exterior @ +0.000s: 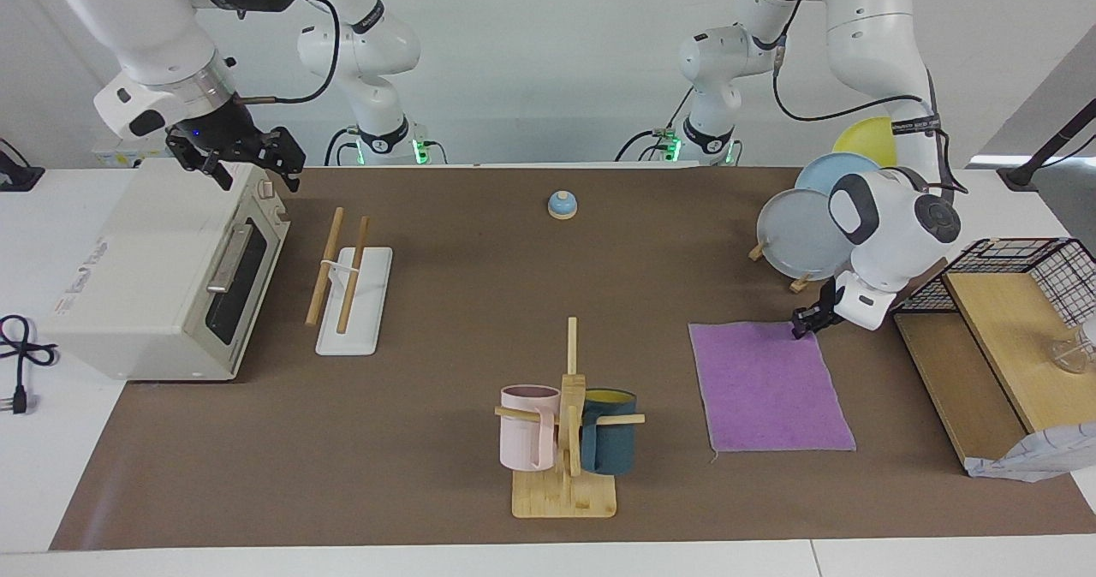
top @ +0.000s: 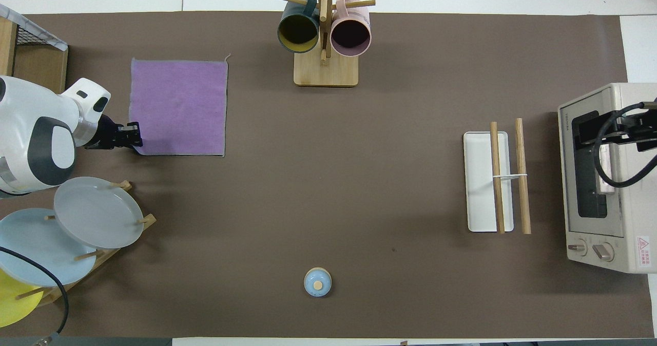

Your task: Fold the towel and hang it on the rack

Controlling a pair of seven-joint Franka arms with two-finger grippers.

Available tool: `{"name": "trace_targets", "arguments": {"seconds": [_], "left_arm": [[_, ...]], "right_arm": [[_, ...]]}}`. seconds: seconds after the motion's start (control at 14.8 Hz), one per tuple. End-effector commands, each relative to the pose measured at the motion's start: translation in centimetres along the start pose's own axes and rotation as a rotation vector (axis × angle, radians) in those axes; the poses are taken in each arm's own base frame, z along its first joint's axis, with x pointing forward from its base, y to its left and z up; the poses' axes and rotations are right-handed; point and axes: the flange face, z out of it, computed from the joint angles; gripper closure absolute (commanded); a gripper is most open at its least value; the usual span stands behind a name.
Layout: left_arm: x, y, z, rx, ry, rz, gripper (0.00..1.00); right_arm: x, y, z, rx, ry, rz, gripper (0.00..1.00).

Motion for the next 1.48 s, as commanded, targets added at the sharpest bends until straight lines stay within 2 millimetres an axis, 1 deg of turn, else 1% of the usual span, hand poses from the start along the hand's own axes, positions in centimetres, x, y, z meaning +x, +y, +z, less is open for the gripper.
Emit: {"name": "trace_targets", "arguments": {"seconds": [0.0,0.27,0.4,0.47,0.61,0.67,0.74,0.81,0.88,0.94,1.01,1.08,1.15,1.21,1.28,1.42], "left_arm": [[0.5,-0.6,0.1,-0.002,0.001,0.048,1.00],[0.5,-1.2,0.1,-0.001,-0.006,0.101,1.00],[0.4,-1.0,-0.5,-0.001,-0.006,0.134,1.00],[0.4,-0.9,-0.9,0.000,-0.006,0.146,1.00],[0.4,1.1,-3.9,0.011,-0.004,0.220,1.00],[0.2,3.3,-5.4,0.048,-0.010,0.298,1.00],[-0.3,6.1,-6.7,0.091,-0.014,0.372,1.00],[-1.2,9.3,-7.3,0.130,-0.015,0.447,1.00],[-2.2,13.4,-7.4,0.164,-0.011,0.537,1.00],[-3.8,17.5,-6.7,0.224,0.006,0.652,1.00],[-5.9,21.6,-5.5,0.306,0.028,0.788,1.00],[-7.6,24.2,-3.6,0.360,0.022,0.876,1.00],[-8.6,25.5,-1.9,0.377,0.004,0.906,1.00],[-9.2,26.5,0.2,0.381,-0.019,0.903,1.00],[-9.4,26.8,0.7,0.378,-0.015,0.887,1.00],[-9.5,26.8,0.9,0.376,-0.010,0.861,1.00]], "right_arm": [[-0.5,-0.1,-0.1,0.001,0.001,-0.021,0.00],[-0.5,-0.1,0.0,0.001,0.000,-0.021,0.00],[-0.5,0.0,0.0,0.002,0.000,-0.020,0.00],[-0.5,-0.1,0.0,0.001,0.000,-0.021,0.00],[-0.5,0.0,0.0,0.002,0.000,-0.020,0.00],[-0.5,-0.1,0.0,0.001,0.000,-0.021,0.00],[-0.5,0.0,0.0,0.002,0.000,-0.020,0.00],[-0.5,-0.1,0.0,0.001,0.000,-0.023,0.00],[-0.5,-0.1,0.0,0.001,0.000,-0.021,0.00],[-0.5,-0.2,0.0,0.001,0.000,-0.023,0.00],[-0.5,0.0,0.0,0.002,0.000,-0.020,0.00],[-0.5,-0.1,0.0,0.001,0.000,-0.023,0.00],[-0.5,0.0,0.0,0.002,0.000,-0.021,0.00],[-0.5,-0.1,0.0,0.001,0.000,-0.023,0.00],[-0.5,0.0,0.0,0.002,0.000,-0.021,0.00],[-0.5,-0.1,0.0,0.001,0.000,-0.023,0.00]]}}
